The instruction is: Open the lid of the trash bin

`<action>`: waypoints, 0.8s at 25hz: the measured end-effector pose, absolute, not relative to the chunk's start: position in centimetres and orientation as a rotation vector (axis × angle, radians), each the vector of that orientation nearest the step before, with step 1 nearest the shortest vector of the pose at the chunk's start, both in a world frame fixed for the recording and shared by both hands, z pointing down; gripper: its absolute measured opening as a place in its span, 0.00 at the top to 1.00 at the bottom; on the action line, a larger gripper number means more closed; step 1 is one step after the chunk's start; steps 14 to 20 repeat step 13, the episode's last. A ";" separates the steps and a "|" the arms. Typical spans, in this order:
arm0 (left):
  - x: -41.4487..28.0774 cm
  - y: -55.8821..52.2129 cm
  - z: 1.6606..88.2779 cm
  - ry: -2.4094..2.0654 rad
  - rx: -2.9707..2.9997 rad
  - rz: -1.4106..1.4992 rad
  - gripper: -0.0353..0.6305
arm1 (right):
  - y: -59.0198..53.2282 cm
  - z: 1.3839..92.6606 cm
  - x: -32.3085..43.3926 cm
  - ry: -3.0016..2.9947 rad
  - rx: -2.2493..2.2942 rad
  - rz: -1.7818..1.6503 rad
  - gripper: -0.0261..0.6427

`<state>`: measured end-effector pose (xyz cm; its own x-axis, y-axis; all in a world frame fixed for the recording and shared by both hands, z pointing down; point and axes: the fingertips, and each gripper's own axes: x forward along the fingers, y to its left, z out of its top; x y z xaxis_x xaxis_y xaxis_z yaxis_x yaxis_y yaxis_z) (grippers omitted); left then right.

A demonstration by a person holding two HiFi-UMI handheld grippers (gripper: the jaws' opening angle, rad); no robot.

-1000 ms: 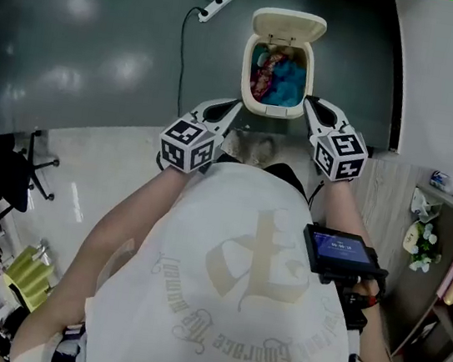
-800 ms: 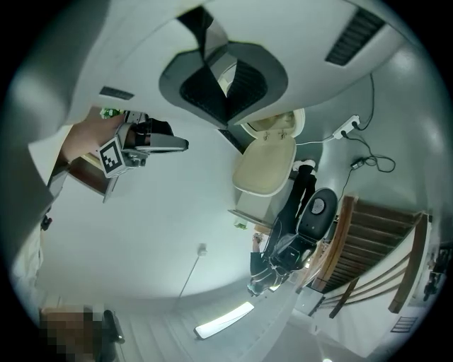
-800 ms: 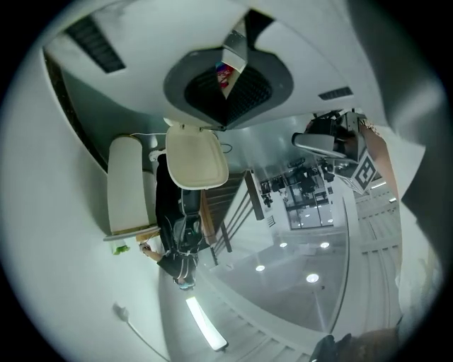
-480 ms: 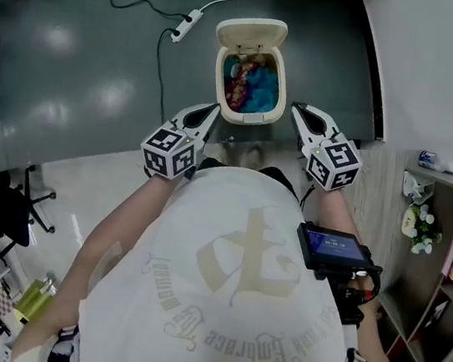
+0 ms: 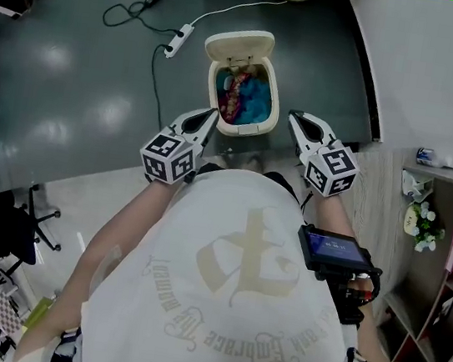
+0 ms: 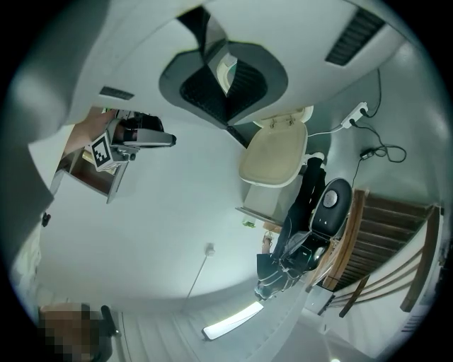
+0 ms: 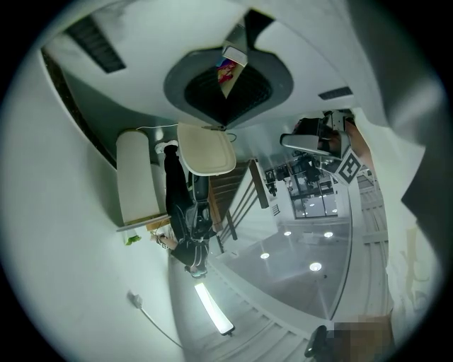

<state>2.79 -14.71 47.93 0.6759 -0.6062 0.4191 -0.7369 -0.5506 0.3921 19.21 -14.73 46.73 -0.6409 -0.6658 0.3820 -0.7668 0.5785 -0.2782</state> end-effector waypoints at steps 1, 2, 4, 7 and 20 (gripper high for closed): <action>2.8 -14.9 47.9 -1.032 2.346 0.317 0.93 | -14.9 46.7 19.2 -2.576 1.193 0.621 0.96; 2.8 -15.0 47.8 -1.031 2.348 0.317 0.93 | -15.0 46.6 19.2 -2.577 1.195 0.619 0.96; 2.8 -15.3 47.7 -1.027 2.353 0.317 0.93 | -15.3 46.5 19.1 -2.580 1.200 0.616 0.96; 2.6 -15.6 47.6 -1.027 2.355 0.319 0.93 | -15.7 46.3 18.9 -2.583 1.202 0.613 0.96; 2.1 -15.9 47.8 -1.031 2.348 0.320 0.93 | -15.9 46.6 18.4 -2.581 1.192 0.617 0.96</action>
